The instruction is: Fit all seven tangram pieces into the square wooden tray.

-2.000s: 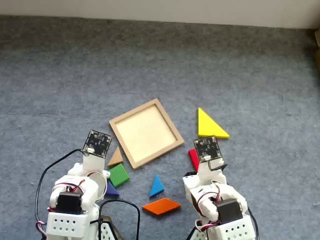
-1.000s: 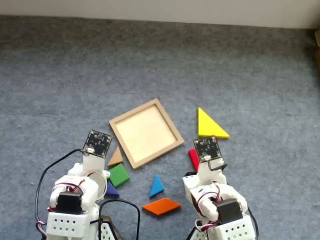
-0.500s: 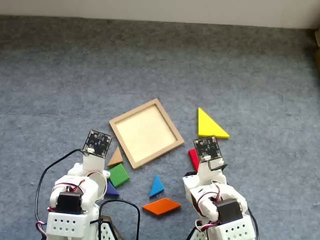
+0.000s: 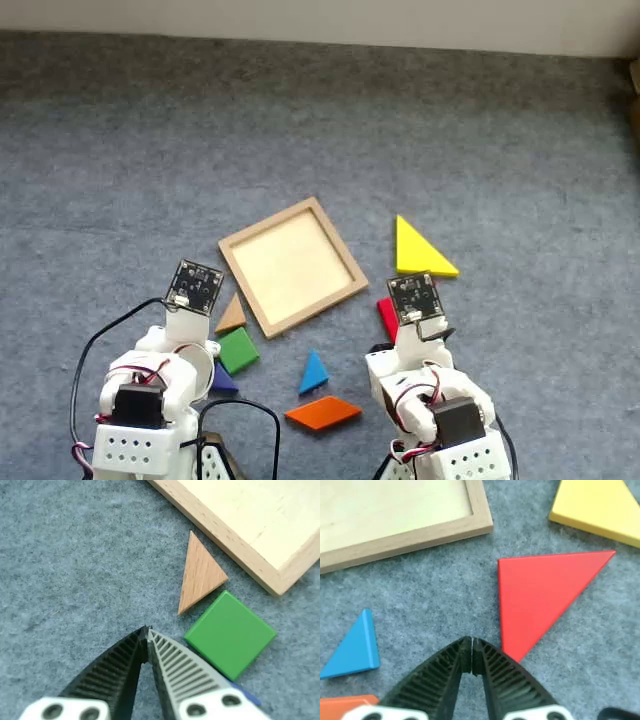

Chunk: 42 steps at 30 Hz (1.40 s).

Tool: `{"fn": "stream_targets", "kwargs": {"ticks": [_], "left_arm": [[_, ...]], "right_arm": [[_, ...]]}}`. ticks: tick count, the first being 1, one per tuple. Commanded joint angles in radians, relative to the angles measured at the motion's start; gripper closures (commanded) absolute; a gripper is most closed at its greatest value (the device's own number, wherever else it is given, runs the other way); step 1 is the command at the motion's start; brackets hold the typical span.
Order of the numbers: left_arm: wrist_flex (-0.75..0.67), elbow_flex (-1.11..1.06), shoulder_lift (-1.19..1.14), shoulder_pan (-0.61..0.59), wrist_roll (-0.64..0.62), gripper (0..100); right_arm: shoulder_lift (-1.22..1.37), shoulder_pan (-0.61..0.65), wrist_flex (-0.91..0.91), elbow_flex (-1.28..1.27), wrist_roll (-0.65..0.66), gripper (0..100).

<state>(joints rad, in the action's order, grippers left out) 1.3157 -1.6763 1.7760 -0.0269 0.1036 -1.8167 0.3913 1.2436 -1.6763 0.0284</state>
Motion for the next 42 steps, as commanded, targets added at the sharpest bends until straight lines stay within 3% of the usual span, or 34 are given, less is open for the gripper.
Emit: {"fn": "stream_targets", "kwargs": {"ticks": [1,11,16,19,22,34,40,42], "left_arm": [[0.003,-0.019,0.039,0.012,0.009,100],[0.003,-0.019,0.039,0.012,0.009,100],[0.003,-0.019,0.039,0.012,0.009,100],[0.003,-0.019,0.039,0.012,0.009,100],[0.003,-0.019,0.039,0.012,0.009,100],[0.003,-0.019,0.039,0.012,0.009,100],[0.003,-0.019,0.039,0.012,0.009,100],[0.003,-0.019,0.039,0.012,0.009,100]], "right_arm": [[-0.018,-0.012,0.005,-0.148,0.006,97.6],[-0.016,0.016,0.005,-0.148,0.006,97.6],[-0.019,-0.139,-0.016,-0.120,0.006,97.6],[-0.019,-0.288,-0.105,-0.059,0.008,97.6],[-0.012,-0.354,-0.185,-0.010,0.008,97.6],[0.031,-0.329,-0.183,0.252,0.153,97.1],[0.369,-0.295,-0.185,0.426,0.137,95.2],[0.507,-0.295,-0.185,0.499,0.051,89.7]]}}
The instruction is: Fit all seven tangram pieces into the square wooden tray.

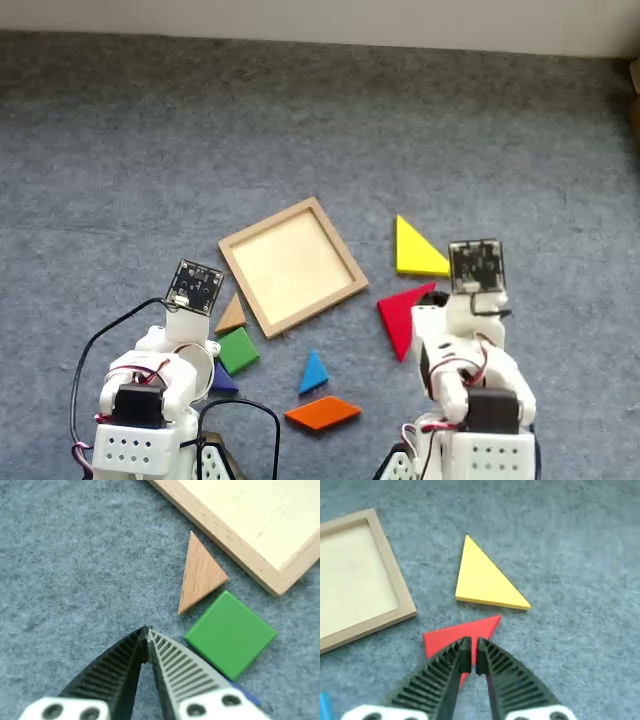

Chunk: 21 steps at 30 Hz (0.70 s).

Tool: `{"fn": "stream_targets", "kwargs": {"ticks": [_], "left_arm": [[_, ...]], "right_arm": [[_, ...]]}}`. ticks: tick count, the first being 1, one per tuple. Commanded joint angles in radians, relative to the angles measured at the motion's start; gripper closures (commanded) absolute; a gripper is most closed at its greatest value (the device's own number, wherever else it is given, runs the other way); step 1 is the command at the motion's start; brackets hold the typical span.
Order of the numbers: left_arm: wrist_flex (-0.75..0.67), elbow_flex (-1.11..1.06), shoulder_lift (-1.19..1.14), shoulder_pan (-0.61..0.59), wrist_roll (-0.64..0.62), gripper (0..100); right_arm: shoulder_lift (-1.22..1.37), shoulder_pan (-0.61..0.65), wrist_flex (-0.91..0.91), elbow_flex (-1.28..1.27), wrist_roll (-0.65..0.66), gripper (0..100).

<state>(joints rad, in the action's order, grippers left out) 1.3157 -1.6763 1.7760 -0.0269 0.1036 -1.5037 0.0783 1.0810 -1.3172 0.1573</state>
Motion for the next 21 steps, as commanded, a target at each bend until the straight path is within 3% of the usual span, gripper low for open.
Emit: {"fn": "stream_targets", "kwargs": {"ticks": [1,8,16,21], "left_arm": [[0.003,-0.019,0.039,0.012,0.009,100],[0.003,-0.019,0.039,0.012,0.009,100],[0.003,-0.019,0.039,0.012,0.009,100],[0.003,-0.019,0.039,0.012,0.009,100]], "right_arm": [[0.260,0.021,-0.022,0.176,-0.129,86.0],[0.624,0.105,-0.027,0.309,-0.358,64.8],[0.915,0.223,-0.030,0.420,-0.466,64.4],[1.096,0.232,-0.030,0.539,-0.540,64.4]]}}
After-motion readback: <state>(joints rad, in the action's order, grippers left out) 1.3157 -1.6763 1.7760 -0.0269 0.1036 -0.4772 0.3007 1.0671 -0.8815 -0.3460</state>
